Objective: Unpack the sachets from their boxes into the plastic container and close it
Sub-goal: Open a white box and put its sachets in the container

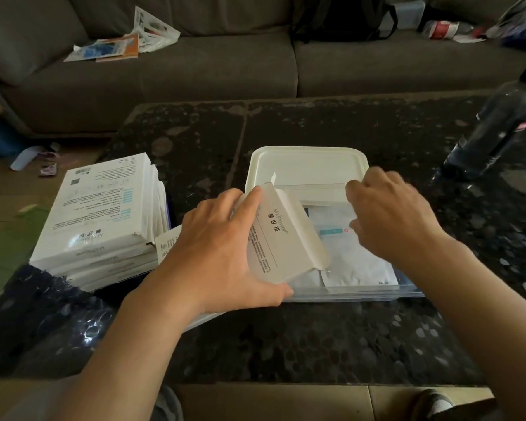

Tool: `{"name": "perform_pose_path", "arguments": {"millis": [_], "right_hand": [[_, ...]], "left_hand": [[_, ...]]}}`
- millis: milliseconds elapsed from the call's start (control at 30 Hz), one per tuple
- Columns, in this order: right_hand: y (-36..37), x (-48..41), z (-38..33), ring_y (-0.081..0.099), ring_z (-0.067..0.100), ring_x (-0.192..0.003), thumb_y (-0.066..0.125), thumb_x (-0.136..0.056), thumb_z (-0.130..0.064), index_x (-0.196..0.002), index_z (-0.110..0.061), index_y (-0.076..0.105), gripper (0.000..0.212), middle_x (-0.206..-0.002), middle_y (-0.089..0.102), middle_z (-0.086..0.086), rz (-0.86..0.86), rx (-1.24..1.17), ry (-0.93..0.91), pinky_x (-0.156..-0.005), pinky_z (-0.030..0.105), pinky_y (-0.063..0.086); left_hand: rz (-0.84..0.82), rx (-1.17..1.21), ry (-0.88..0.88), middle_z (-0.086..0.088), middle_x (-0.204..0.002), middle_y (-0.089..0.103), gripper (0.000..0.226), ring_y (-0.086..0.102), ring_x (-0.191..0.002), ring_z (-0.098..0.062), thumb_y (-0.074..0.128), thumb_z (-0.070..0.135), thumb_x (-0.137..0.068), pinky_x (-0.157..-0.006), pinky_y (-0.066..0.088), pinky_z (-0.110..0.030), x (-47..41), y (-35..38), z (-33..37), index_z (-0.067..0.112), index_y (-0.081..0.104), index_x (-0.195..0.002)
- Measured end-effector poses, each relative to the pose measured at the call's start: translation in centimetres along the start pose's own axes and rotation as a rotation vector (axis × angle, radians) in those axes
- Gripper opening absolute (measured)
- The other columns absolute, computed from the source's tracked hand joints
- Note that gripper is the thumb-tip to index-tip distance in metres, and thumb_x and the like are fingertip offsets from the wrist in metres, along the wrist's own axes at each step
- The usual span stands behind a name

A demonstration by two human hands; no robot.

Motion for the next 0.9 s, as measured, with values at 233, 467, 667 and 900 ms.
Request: {"name": "perform_pose_path", "arguments": {"millis": [233, 467, 667, 900], "right_hand": [[3.9, 1.3, -1.7, 0.032, 0.021, -0.147, 0.074, -0.08, -0.056, -0.153, -0.041, 0.029, 0.087, -0.161, 0.03, -0.009, -0.499, -0.289, -0.159, -0.119, 0.045, 0.028], [4.7, 1.6, -1.4, 0.023, 0.027, -0.152, 0.066, -0.086, -0.06, -0.158, -0.042, 0.009, 0.094, -0.168, 0.008, -0.004, -0.633, -0.123, -0.166, -0.119, 0.045, 0.027], [4.7, 1.7, -1.4, 0.058, 0.023, -0.124, 0.072, -0.081, -0.061, -0.154, -0.032, 0.031, 0.089, -0.143, 0.055, -0.003, -0.587, -0.058, -0.143, -0.104, 0.041, 0.051], [5.1, 1.6, -1.3, 0.06, 0.013, -0.085, 0.072, -0.08, -0.062, -0.138, -0.021, 0.051, 0.074, -0.117, 0.067, -0.002, -0.544, 0.033, -0.143, -0.076, 0.025, 0.052]], "left_hand": [[-0.007, 0.005, -0.003, 0.024, -0.143, 0.01, 0.124, 0.014, -0.134, -0.005, 0.078, 0.08, -0.062, -0.119, 0.021, -0.036, 0.1, 0.0, 0.1, 0.05, -0.01, -0.145], [-0.009, -0.001, -0.007, 0.022, -0.143, 0.011, 0.13, 0.014, -0.134, -0.006, 0.077, 0.081, -0.062, -0.119, 0.021, -0.035, 0.0, 0.3, 0.0, 0.042, -0.006, -0.154], [-0.025, -0.008, -0.016, 0.024, -0.144, 0.009, 0.132, 0.013, -0.136, -0.006, 0.077, 0.081, -0.063, -0.12, 0.02, -0.036, 0.0, 0.3, 0.0, 0.041, -0.007, -0.157], [-0.04, -0.009, -0.019, 0.024, -0.146, 0.008, 0.136, 0.013, -0.139, -0.008, 0.077, 0.081, -0.063, -0.122, 0.018, -0.036, -0.1, 0.6, -0.2, 0.039, -0.008, -0.16]]}}
Point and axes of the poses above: each hand's wrist, its own x-axis away from the middle knuckle, its own y-axis out of the palm, z = x × y, the point moved 5 cm from there along -x, towards the middle knuckle
